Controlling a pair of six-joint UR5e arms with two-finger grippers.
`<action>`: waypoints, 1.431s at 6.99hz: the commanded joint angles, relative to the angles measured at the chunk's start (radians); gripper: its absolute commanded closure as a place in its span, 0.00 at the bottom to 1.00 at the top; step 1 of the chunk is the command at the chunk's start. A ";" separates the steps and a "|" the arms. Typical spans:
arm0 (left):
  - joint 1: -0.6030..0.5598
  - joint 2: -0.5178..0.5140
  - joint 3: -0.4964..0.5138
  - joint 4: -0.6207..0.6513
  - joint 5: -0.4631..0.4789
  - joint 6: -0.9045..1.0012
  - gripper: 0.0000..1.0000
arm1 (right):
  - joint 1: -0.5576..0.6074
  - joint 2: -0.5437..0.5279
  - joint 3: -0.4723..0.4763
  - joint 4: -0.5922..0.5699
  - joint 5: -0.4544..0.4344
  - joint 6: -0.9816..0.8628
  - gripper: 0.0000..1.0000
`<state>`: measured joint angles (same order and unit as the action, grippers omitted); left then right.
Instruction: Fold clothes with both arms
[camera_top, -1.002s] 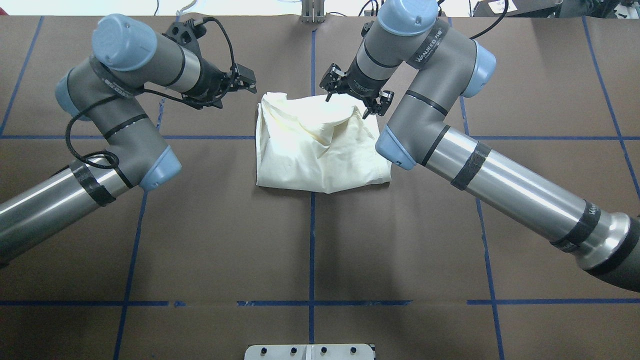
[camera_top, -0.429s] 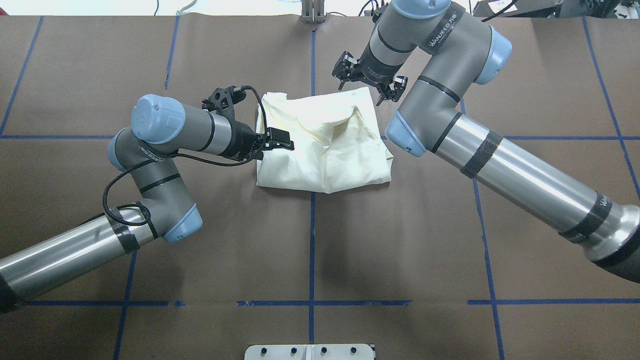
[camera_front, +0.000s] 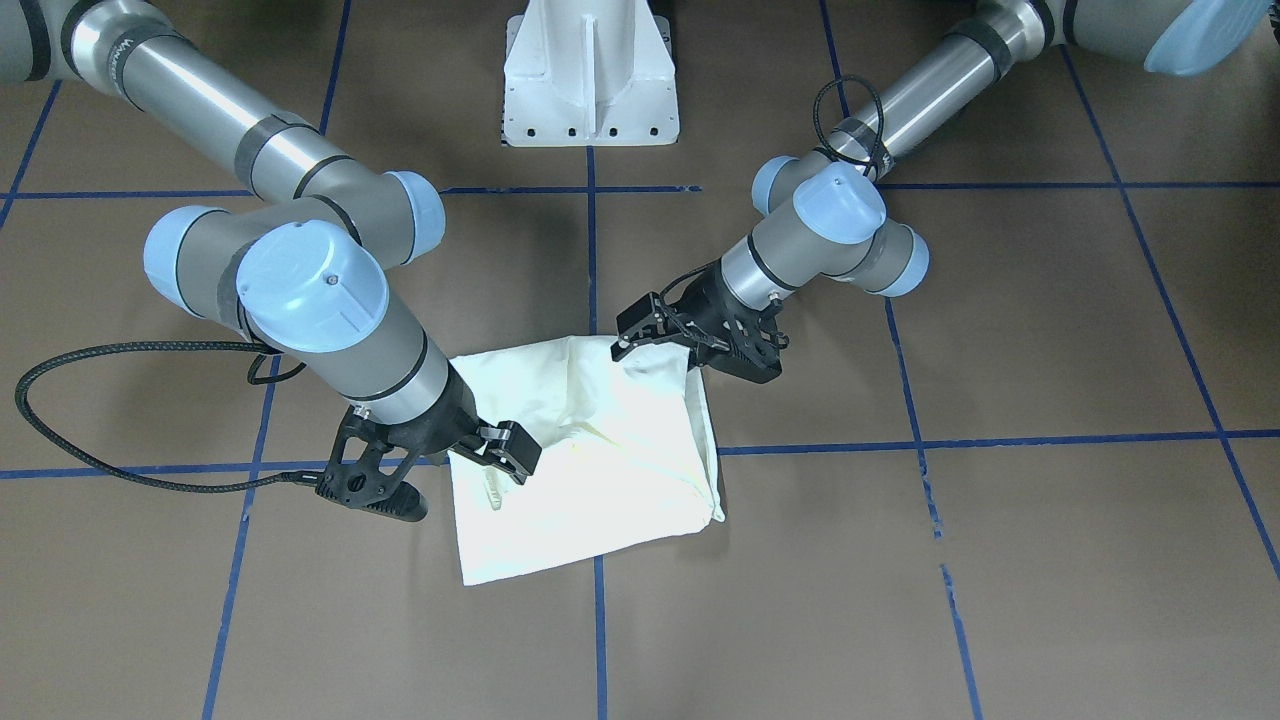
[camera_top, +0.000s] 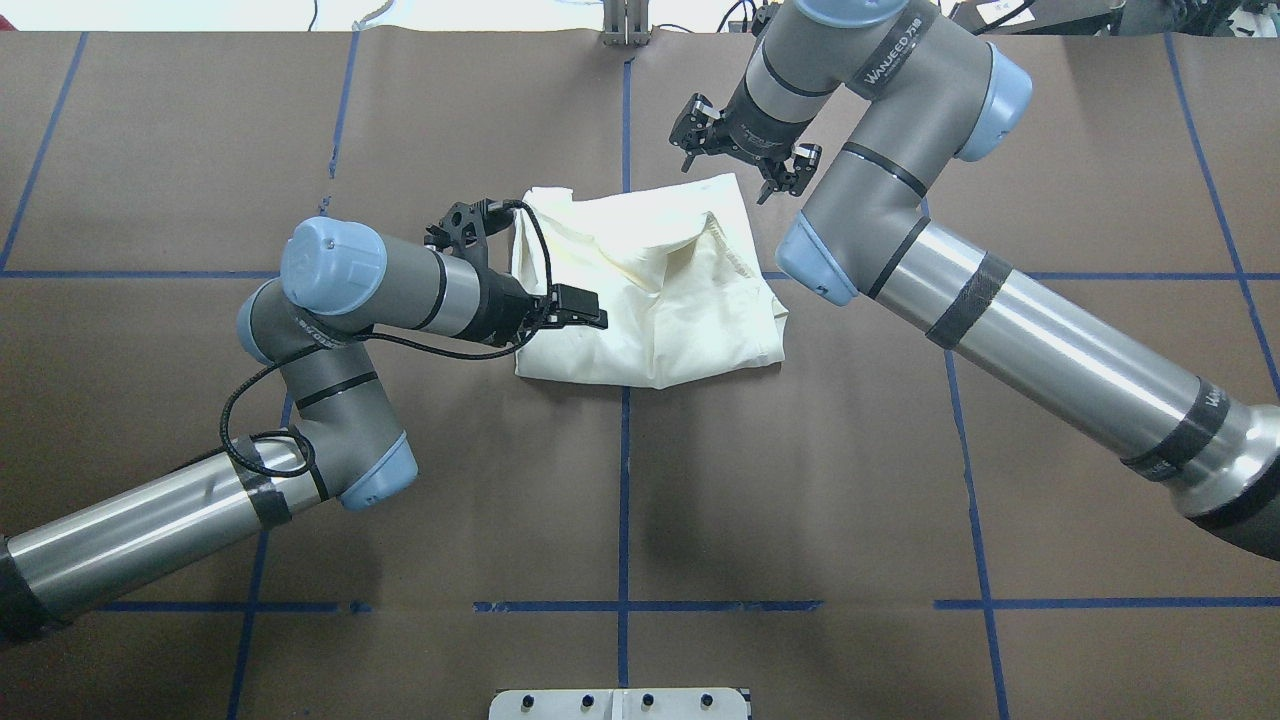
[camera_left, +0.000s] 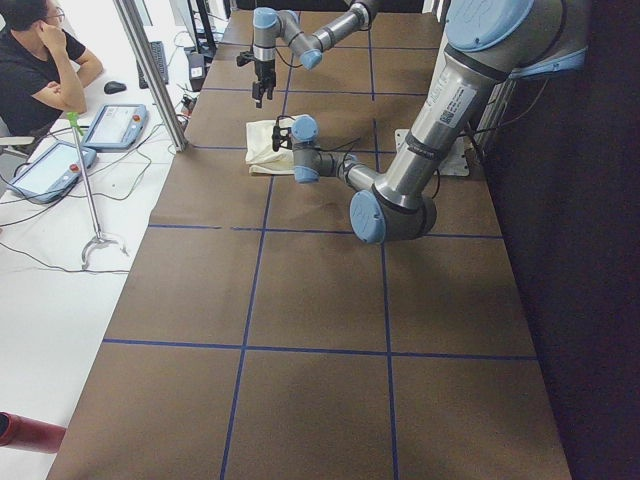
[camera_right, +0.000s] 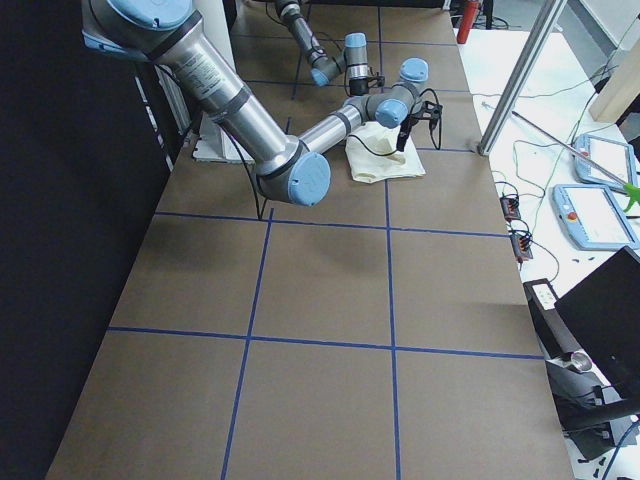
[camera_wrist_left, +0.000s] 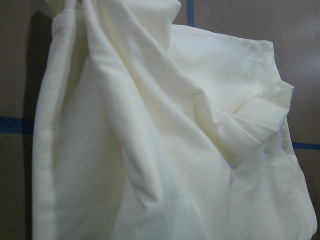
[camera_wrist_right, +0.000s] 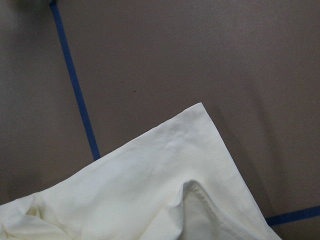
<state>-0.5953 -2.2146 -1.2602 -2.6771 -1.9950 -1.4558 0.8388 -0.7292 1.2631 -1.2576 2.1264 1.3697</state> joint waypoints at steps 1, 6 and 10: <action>0.055 0.075 -0.092 -0.023 -0.002 -0.001 0.00 | 0.005 -0.003 -0.002 0.000 0.000 -0.021 0.00; 0.099 0.182 -0.281 -0.063 -0.107 -0.043 0.00 | 0.000 -0.009 -0.014 0.001 -0.022 -0.053 0.00; -0.168 0.179 -0.280 0.139 -0.246 0.089 0.01 | -0.066 0.014 -0.031 -0.075 -0.118 0.041 0.00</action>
<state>-0.7039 -2.0351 -1.5395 -2.5924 -2.2208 -1.4138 0.7909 -0.7220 1.2352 -1.3055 2.0173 1.3564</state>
